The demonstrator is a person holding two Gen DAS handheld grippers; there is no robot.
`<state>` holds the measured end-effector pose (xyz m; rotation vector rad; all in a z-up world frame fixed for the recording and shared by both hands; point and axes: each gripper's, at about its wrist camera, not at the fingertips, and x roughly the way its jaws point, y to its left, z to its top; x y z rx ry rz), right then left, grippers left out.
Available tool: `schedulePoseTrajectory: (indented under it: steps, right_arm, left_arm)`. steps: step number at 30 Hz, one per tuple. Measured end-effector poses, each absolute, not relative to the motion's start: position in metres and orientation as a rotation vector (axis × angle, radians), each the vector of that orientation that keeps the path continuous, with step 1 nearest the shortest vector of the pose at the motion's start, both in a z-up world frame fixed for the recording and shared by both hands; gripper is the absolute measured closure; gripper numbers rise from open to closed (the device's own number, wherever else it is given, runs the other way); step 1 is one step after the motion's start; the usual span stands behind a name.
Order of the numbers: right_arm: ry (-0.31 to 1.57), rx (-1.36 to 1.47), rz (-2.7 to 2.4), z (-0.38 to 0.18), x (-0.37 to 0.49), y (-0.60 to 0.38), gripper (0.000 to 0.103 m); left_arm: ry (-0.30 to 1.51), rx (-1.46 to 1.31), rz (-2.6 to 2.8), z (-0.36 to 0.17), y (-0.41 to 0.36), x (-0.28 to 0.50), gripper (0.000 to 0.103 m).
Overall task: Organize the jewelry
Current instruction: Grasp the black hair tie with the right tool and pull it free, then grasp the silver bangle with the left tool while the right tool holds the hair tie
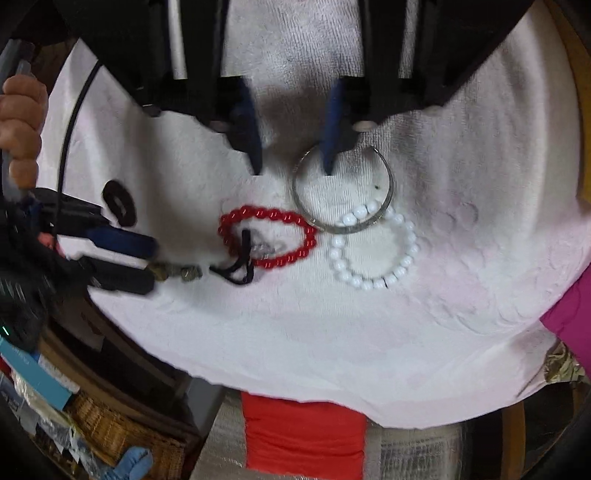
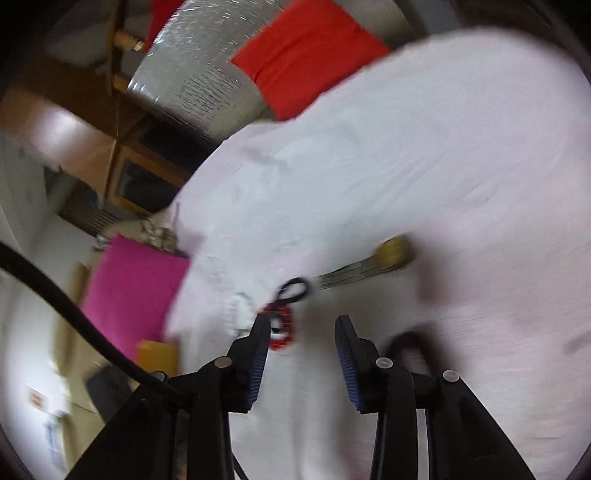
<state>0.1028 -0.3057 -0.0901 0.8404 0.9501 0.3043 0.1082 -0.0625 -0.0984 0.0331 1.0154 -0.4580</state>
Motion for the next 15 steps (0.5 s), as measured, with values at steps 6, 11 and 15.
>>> schedulePoseTrajectory:
  steps: [6, 11, 15]
  right_arm:
    - [0.981, 1.034, 0.261, -0.121, 0.131, -0.288, 0.063]
    - [0.994, 1.074, 0.174, -0.135, 0.145, -0.281, 0.09]
    - [0.95, 1.04, 0.155, -0.126, 0.14, -0.287, 0.096]
  left_arm:
    - [1.017, -0.001, -0.479, -0.101, -0.055, 0.11, 0.094]
    - [1.024, -0.026, -0.504, -0.099, -0.05, 0.109, 0.097]
    - [1.014, -0.041, -0.52, -0.092, -0.041, 0.106, 0.098]
